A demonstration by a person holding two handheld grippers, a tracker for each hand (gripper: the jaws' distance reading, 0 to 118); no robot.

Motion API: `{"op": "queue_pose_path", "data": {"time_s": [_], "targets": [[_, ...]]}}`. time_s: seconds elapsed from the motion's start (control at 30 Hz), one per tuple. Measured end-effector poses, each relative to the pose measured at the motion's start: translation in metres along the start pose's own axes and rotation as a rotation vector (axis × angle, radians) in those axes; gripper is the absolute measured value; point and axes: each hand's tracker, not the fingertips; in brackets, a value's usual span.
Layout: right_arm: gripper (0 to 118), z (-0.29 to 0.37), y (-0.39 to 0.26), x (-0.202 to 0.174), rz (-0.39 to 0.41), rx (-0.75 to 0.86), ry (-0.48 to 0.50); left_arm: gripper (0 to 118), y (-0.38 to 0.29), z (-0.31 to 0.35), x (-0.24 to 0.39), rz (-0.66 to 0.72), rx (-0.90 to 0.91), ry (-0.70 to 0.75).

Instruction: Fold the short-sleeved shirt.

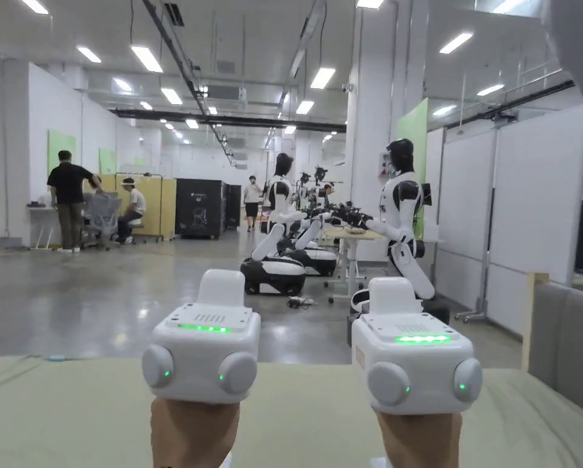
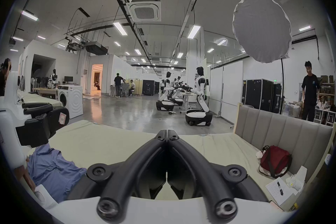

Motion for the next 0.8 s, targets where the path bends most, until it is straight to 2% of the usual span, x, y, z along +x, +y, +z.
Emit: {"op": "queue_pose_path", "data": {"time_s": [0.07,0.2,0.27,0.33,0.43,0.5,0.53,0.63,0.73,0.77,0.8], "targets": [[1,0.005,-0.004,0.001,0.002,-0.006,0.014,0,-0.005,0.010,-0.010,-0.001,-0.005,-0.029],[1,0.042,-0.027,0.007,-0.089,0.011,0.154,0,-0.033,0.042,-0.041,-0.045,-0.058,-0.125],[1,0.062,-0.043,0.006,-0.101,0.004,0.237,0,-0.055,0.058,-0.069,-0.038,-0.139,-0.158],[1,0.076,-0.057,0.003,-0.088,-0.001,0.265,0,-0.072,0.058,-0.103,0.016,-0.285,-0.166],[1,0.084,-0.078,-0.007,-0.085,-0.021,0.319,0,-0.104,0.046,-0.170,0.037,-0.459,-0.072],[1,0.082,-0.092,-0.013,-0.088,-0.042,0.387,0,-0.123,0.035,-0.207,0.005,-0.567,0.050],[1,0.079,-0.100,-0.019,-0.081,-0.064,0.389,0,-0.135,0.027,-0.232,0.013,-0.621,0.091],[1,0.069,-0.119,-0.032,-0.077,-0.139,0.413,0,-0.171,0.000,-0.294,0.059,-0.718,0.140],[1,0.058,-0.132,-0.044,-0.076,-0.189,0.426,0,-0.208,-0.023,-0.336,0.045,-0.805,0.112],[1,0.054,-0.136,-0.047,-0.068,-0.200,0.423,14,-0.218,-0.028,-0.346,0.044,-0.839,0.092],[2,0.050,-0.140,-0.049,-0.065,-0.212,0.422,42,-0.230,-0.033,-0.355,0.041,-0.867,0.095]]}}
